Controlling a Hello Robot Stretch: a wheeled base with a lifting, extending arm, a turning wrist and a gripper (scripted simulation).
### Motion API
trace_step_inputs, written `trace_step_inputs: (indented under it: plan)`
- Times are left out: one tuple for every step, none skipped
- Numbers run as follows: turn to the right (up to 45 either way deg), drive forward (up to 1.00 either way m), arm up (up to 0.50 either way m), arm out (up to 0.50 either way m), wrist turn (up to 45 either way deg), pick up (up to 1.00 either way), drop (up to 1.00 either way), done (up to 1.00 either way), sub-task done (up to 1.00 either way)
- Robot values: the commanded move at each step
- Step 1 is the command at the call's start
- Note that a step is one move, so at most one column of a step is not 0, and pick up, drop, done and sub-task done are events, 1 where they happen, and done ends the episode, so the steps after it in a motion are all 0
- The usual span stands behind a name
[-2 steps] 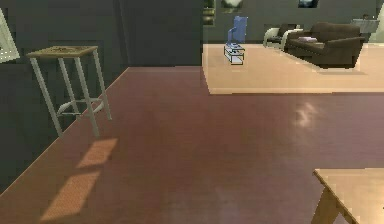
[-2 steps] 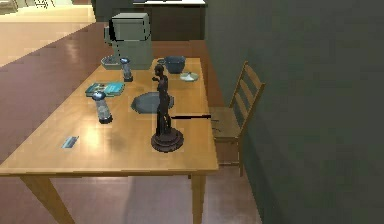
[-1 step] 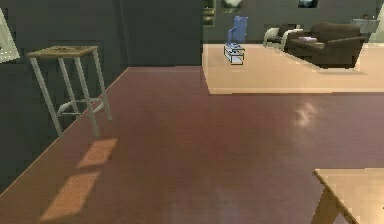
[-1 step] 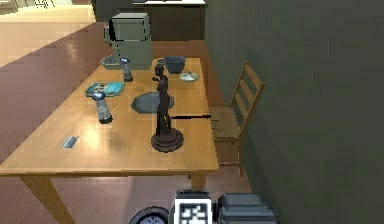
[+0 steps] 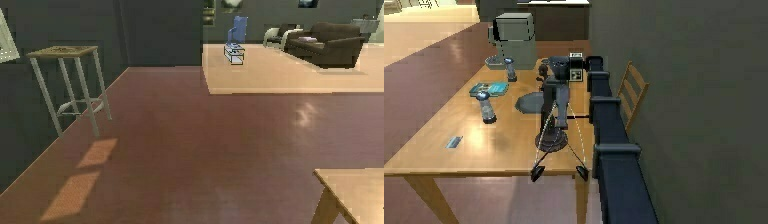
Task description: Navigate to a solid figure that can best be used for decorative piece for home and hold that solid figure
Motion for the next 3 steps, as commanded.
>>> trace_step_inputs:
  plan:
    - [0.0,0.0,0.0,0.0,45.0,0.0,0.0,0.0,0.0]
    - [0.0,0.0,0.0,0.0,45.0,0.0,0.0,0.0,0.0]
    - [0.0,0.0,0.0,0.0,45.0,0.0,0.0,0.0,0.0]
